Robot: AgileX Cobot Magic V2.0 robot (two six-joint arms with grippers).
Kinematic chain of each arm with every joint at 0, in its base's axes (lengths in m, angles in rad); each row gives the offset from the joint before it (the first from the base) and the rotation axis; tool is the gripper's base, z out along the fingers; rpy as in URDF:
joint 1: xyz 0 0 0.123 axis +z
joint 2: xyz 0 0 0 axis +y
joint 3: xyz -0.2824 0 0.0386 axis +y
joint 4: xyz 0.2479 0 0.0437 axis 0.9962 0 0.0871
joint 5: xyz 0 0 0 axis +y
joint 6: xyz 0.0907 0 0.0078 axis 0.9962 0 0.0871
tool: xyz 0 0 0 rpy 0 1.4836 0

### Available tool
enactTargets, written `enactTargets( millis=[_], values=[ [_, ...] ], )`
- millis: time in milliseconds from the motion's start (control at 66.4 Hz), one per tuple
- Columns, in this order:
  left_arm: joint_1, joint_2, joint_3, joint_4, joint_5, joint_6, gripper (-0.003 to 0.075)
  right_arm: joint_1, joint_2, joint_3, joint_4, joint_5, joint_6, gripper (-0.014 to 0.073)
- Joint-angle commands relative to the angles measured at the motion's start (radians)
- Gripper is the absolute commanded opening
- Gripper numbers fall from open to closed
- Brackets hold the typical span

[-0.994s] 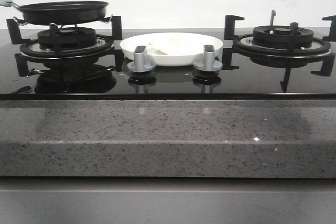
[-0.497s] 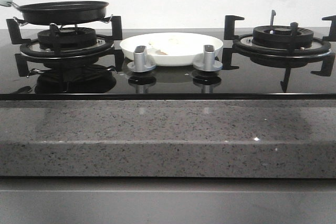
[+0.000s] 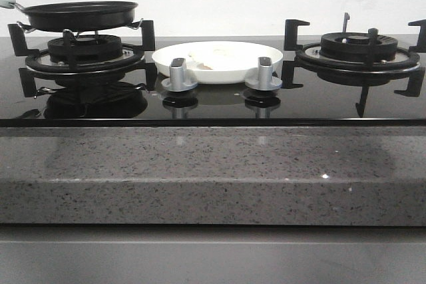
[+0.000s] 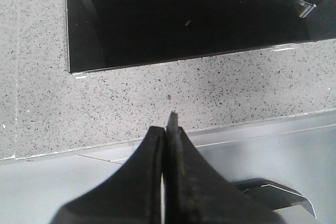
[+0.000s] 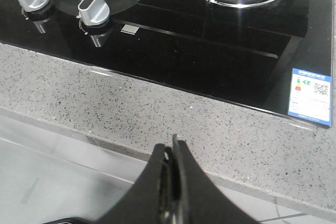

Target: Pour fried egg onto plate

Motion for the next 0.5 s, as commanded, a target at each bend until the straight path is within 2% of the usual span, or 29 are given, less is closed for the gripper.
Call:
enactTargets(
  millis=[0, 90, 151, 211, 482],
  values=[
    [-0.005, -0.001, -0.025, -0.007, -0.053, -0.008, -0.002, -0.005, 0.006, -0.021, 0.008, -0.063, -0.004, -0.0069],
    [-0.005, -0.015, -0.008, 0.005, -0.08, 0.0, -0.002, -0.005, 0.006, -0.021, 0.008, -0.063, -0.004, -0.0069],
    [0.003, -0.035, 0.016, 0.078, -0.141, 0.009, -0.002, -0.005, 0.006, -0.021, 0.008, -0.063, -0.004, -0.0069],
    [0.022, -0.079, 0.074, 0.075, -0.221, 0.009, -0.002, -0.005, 0.006, -0.021, 0.008, -0.063, -0.004, -0.0069],
    [0.107, -0.407, 0.516, 0.022, -0.785, 0.009, -0.002, -0.005, 0.006, -0.021, 0.008, -0.063, -0.004, -0.0069]
  ],
)
